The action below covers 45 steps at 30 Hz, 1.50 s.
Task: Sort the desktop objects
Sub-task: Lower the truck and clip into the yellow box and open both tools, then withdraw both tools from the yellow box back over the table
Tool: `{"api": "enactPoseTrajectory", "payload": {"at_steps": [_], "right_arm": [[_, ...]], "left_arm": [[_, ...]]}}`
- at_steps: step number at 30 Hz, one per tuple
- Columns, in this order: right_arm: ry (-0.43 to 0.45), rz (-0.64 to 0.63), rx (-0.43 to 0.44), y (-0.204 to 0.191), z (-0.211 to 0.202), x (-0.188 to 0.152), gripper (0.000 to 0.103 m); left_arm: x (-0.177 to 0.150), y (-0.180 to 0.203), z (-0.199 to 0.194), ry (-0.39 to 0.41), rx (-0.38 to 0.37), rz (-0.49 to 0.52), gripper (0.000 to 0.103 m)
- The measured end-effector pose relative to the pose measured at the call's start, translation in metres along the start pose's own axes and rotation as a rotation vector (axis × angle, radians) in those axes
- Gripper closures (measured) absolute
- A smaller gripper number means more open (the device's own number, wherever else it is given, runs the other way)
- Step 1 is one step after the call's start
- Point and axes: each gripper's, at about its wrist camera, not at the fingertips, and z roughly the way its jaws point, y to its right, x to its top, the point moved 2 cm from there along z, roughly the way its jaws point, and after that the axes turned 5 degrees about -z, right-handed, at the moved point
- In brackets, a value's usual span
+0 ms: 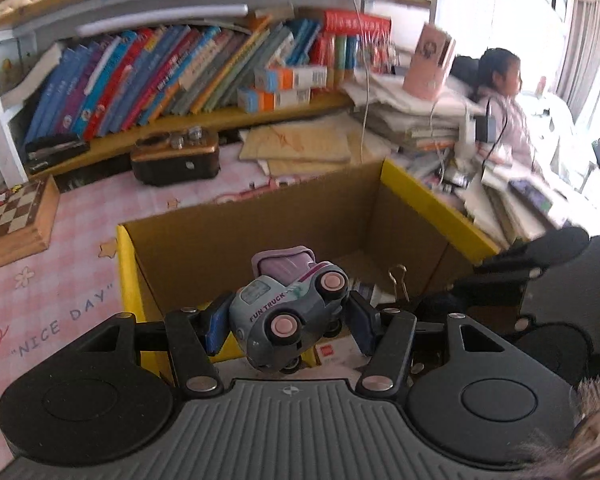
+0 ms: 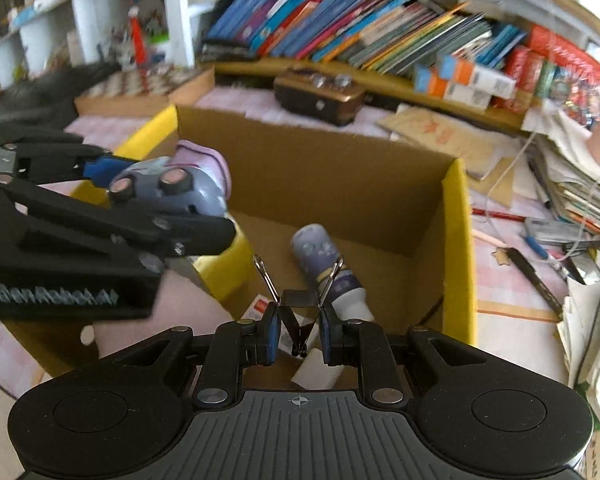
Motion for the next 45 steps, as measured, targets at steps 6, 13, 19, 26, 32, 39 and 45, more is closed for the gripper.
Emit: {"api": "enactPoseTrajectory", "payload": {"at_steps": [6,13,19,26,32,39,45], "right_arm": [[-0.069,-0.078,0.034,-0.008,0.012,0.001,0.083],[-0.108,-0.116,0.047,-0.013,0.016,0.002,0.083],[-0.076,-0.107,0.032,-0.014,0.010,0.002,0.080],[0.019,-0.055,0.006,-0.014,-0.018,-0.011,0.079],[0.141,0.003,-0.015,-0.018,-0.053,-0.019,0.076],[0.254,0.053,-0.029,-0.033,-0.083,-0.028,0.075],[0.281,0.113,-0.028,-0.053,-0.098,-0.040,0.075]], "left_arm": [[-0.004,0.006,0.010,-0.029,0.021,0.049,0.047],[-0.006,0.008,0.010,-0.028,0.039,0.067,0.046],[-0.005,0.004,0.004,-0.013,0.080,0.035,0.025],[-0.014,0.007,-0.033,0.086,0.094,0.063,0.017],[-0.024,0.002,-0.074,0.188,0.133,-0.018,0.013],[-0.048,-0.012,-0.117,0.269,0.199,-0.111,0.010],[-0.074,-0.027,-0.149,0.300,0.231,-0.173,0.007]]}}
